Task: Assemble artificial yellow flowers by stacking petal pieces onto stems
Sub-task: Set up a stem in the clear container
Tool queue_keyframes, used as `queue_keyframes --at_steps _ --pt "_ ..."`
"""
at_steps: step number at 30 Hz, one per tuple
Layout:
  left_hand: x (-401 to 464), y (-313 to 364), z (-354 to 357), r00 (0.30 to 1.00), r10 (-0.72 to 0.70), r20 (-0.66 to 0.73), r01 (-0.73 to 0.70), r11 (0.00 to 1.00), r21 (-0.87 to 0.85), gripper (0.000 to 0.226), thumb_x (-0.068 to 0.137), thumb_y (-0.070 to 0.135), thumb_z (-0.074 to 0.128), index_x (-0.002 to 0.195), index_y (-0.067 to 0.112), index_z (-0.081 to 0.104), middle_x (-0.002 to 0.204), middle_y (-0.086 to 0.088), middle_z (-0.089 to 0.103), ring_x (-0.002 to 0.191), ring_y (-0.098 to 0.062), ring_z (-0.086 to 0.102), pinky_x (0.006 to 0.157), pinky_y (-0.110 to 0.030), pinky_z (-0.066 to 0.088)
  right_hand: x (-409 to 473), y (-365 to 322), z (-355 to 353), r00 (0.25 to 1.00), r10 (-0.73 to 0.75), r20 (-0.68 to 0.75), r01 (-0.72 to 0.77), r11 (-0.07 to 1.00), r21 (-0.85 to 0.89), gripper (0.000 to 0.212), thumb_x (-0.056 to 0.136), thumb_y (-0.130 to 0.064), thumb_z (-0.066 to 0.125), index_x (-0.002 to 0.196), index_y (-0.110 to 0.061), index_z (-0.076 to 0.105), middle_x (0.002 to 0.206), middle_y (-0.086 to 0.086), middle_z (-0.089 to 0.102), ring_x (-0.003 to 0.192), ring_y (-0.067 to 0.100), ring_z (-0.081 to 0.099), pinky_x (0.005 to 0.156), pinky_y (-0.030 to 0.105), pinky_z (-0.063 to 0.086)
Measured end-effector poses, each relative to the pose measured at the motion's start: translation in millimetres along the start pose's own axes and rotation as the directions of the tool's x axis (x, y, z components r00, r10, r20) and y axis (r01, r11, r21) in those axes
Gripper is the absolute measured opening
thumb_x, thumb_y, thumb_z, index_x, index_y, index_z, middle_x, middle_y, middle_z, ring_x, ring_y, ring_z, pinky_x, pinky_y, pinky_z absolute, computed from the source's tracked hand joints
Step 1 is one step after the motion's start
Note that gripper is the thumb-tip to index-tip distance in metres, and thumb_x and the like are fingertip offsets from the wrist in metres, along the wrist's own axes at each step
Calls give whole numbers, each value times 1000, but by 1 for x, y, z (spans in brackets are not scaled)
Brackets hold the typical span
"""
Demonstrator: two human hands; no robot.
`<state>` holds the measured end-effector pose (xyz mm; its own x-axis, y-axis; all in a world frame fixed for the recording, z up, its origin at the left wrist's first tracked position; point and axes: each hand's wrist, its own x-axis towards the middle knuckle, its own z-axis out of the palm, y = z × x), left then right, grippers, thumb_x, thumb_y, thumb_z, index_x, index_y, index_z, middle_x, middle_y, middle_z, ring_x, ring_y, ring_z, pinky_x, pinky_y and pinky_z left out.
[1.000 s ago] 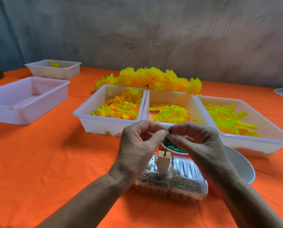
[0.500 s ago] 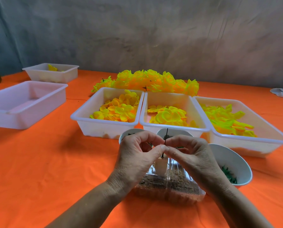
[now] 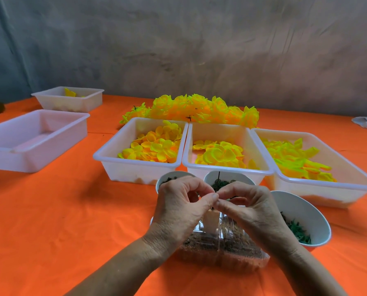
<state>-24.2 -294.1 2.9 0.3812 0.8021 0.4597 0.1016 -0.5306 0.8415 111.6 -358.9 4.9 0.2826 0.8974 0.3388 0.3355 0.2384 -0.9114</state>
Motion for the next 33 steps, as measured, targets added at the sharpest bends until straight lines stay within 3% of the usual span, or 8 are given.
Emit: queue_keyframes --at_steps 5,10,14,16,21,28,31,33 --pt "-1 -1 1 1000 -15 2 15 1000 4 13 70 11 80 65 19 71 52 13 58 50 -3 47 49 -18 41 -1 -3 3 1000 12 -13 -12 1000 29 14 58 -28 75 65 -17 72 74 12 68 67 26 60 63 38 46" --pt "1 0 2 999 -31 10 32 999 -16 13 71 15 80 63 19 71 58 0 65 51 -5 51 51 -25 45 -3 -3 1 998 60 4 -60 996 59 14 62 -26 78 69 -15 74 76 19 70 66 29 61 63 39 45" --pt "2 -2 2 998 -54 32 55 998 -11 12 72 15 80 64 19 71 59 -1 67 51 -3 54 51 -19 46 -3 -1 -6 994 106 25 -106 994 17 14 69 -4 79 76 -14 75 68 13 72 60 22 61 57 30 46" --pt "2 -4 2 997 -63 50 64 998 -17 11 72 15 80 65 18 72 60 -1 68 51 -3 55 52 -20 47 -3 -1 -9 992 124 1 -124 992 13 12 70 -4 79 76 -13 75 68 9 72 60 18 63 57 27 48" --pt "1 -12 3 998 -14 54 14 1000 6 13 73 12 79 64 17 70 60 -3 66 50 -7 52 50 -30 46 -4 1 -13 984 159 -81 -158 987 17 11 73 -6 77 70 -17 75 68 9 72 66 29 63 63 41 50" --pt "1 -11 -1 992 -2 125 2 1000 6 10 74 16 78 68 20 71 65 2 68 54 -6 55 54 -26 48 -2 -3 -6 990 140 -33 -140 990 -1 12 75 -4 74 72 -15 76 72 4 73 68 13 67 65 29 53" --pt "4 -13 -7 975 -32 222 48 996 -70 6 74 16 79 74 18 74 72 -7 70 62 -20 62 64 -38 52 -4 -4 -6 989 147 -17 -147 989 6 14 76 -4 73 73 -17 77 72 4 73 67 13 67 63 29 52" --pt "11 -16 -15 970 -36 242 64 992 -109 5 75 16 78 77 19 74 76 -8 71 71 -28 67 69 -39 54 -3 -5 -6 987 158 3 -158 987 43 13 76 -5 73 76 -17 77 73 7 73 69 16 68 63 33 53"
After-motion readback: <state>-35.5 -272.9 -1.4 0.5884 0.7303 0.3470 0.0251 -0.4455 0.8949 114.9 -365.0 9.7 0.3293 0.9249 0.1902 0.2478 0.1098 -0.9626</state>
